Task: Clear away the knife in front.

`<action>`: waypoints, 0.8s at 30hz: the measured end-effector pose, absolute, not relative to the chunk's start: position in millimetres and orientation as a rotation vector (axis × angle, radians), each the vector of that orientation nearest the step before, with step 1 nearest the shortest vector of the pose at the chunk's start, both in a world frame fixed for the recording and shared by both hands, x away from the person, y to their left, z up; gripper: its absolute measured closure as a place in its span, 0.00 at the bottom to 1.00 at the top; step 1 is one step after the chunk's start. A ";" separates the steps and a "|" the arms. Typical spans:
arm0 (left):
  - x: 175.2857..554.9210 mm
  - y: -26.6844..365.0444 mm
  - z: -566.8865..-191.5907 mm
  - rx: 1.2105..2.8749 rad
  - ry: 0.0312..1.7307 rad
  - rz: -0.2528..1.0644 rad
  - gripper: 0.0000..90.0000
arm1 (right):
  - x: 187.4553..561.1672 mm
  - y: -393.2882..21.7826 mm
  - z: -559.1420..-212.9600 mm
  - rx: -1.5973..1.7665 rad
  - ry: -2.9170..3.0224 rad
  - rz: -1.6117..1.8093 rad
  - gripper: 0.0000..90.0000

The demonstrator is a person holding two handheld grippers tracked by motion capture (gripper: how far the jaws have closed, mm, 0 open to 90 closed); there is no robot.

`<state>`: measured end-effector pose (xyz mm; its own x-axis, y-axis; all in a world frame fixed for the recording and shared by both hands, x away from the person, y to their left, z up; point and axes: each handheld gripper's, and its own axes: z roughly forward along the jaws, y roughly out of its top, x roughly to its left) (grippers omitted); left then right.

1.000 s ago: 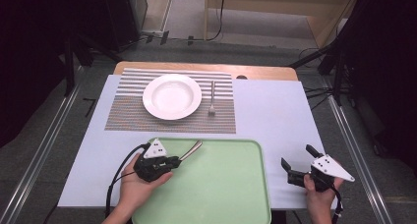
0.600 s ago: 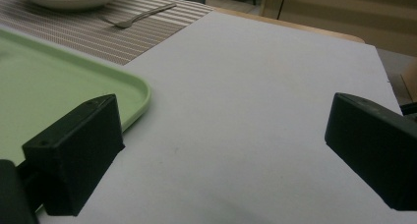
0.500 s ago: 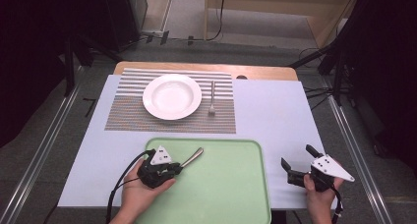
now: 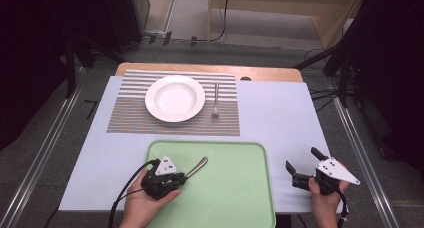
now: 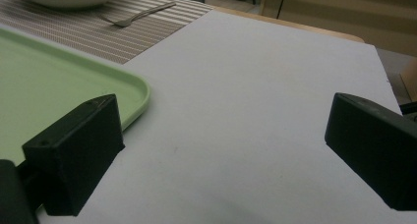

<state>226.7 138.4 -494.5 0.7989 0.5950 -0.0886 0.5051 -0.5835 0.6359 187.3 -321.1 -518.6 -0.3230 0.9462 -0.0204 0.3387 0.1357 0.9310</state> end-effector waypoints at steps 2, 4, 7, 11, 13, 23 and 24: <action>228.0 138.3 -493.7 2.304 0.820 0.179 0.85 | 187.3 -321.1 -518.6 1.239 1.762 1.184 0.00; 230.3 137.9 -491.1 2.278 0.830 0.205 0.77 | 187.4 -321.2 -518.5 1.238 1.760 1.183 0.00; 233.4 135.0 -482.7 2.255 0.787 0.219 0.77 | 187.3 -321.2 -518.5 1.238 1.761 1.183 0.00; 237.6 123.3 -478.6 2.256 0.720 0.186 0.85 | 187.6 -321.0 -518.7 1.240 1.763 1.178 0.00; 238.5 114.9 -482.0 2.293 0.684 0.185 0.92 | 187.6 -320.9 -518.8 1.240 1.762 1.176 0.00; 249.8 101.1 -492.9 2.375 0.631 0.225 1.00 | 187.1 -320.6 -519.0 1.242 1.761 1.173 0.00; 250.9 102.4 -492.7 2.377 0.633 0.231 1.00 | 187.0 -320.6 -519.0 1.242 1.760 1.171 0.00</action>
<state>250.9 102.4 -492.7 0.8672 0.4980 0.0014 0.3817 -0.6664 0.6405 187.0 -320.6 -519.0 -0.3164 0.9482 -0.0281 0.3404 0.1411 0.9296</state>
